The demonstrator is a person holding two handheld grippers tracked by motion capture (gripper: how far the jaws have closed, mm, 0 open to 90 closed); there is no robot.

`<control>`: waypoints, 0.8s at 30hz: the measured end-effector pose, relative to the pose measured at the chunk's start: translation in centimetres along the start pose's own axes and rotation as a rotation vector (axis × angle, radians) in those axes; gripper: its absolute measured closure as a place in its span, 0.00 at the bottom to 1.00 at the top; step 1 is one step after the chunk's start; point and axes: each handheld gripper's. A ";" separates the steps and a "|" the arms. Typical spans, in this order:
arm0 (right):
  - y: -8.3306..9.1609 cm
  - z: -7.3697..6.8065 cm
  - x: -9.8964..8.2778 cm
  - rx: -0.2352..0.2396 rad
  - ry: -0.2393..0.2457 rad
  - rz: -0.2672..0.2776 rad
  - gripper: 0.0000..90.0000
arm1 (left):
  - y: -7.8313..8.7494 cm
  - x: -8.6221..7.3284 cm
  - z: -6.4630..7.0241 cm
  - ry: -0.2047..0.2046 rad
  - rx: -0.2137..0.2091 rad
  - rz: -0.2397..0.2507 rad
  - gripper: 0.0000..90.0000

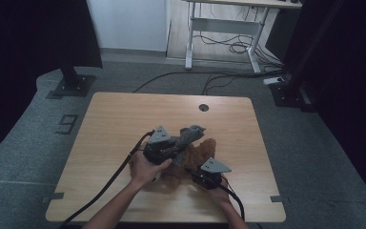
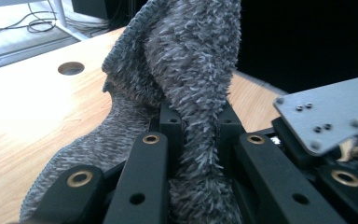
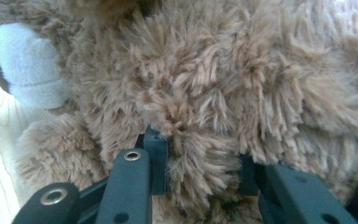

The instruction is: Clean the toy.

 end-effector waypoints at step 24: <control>-0.1 0.0 0.0 -0.004 -0.010 0.000 0.72 | -5.9 -0.5 2.4 -0.075 -0.002 -0.191 0.87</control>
Point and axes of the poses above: each handheld gripper's, and its own axes: y roughly backward along the jaws, x roughly out of its top, z roughly to its right, and after that the axes turned 2 degrees about y, right-handed
